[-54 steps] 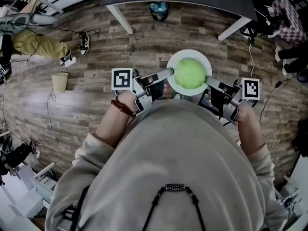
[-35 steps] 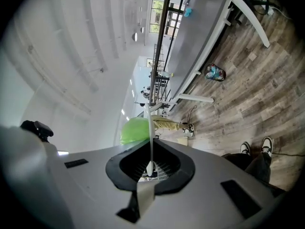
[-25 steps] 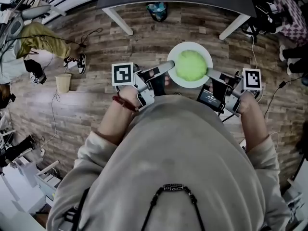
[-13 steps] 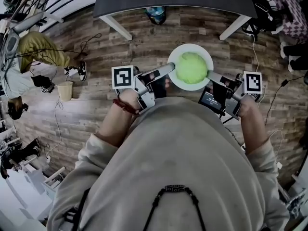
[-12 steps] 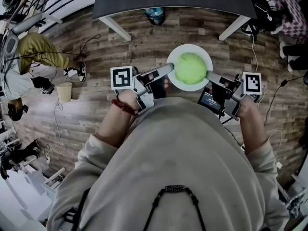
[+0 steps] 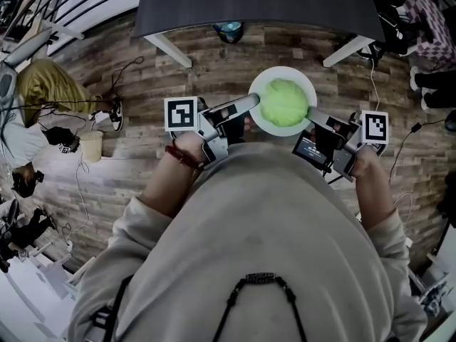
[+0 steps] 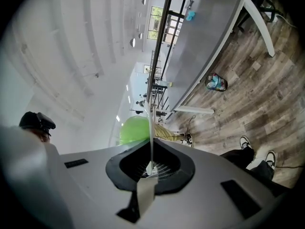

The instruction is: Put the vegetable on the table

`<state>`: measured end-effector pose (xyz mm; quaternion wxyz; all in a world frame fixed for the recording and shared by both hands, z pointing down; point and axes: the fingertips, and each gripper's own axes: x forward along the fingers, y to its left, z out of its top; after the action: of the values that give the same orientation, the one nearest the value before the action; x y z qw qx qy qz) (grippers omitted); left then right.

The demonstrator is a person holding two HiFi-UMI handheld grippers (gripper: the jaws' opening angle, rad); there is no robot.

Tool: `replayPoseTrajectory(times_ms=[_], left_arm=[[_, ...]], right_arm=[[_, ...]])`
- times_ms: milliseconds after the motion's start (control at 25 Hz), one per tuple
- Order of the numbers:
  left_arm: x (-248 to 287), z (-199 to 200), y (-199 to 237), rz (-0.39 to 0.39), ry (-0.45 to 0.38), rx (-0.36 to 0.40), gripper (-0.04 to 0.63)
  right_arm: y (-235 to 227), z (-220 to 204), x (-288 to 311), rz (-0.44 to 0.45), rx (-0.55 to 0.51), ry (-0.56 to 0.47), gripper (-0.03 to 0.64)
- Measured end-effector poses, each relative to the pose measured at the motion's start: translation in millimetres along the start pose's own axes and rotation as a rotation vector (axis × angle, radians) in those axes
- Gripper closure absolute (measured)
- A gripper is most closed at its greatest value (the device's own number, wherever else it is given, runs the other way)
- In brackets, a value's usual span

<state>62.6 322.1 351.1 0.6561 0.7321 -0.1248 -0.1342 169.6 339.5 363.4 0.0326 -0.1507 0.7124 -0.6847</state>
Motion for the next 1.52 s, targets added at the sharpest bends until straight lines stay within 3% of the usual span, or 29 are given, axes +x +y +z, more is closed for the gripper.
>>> replayPoseTrajectory(times_ms=[640,1160,1520], left_arm=[[-64,112,5,-0.013,0.054,0.019,0.563],[-76,166,17,0.011,-0.078,0.013,0.563],[-34,240,25,0.034,-0.154,0.039,0.563]], right_arm=[[24,48,114,-0.063,-0.01,-0.035,0.591],[21,99,157,-0.031,-0.037,0.06,0.591],[15,192,172,-0.004,-0.059,0.133,0.591]])
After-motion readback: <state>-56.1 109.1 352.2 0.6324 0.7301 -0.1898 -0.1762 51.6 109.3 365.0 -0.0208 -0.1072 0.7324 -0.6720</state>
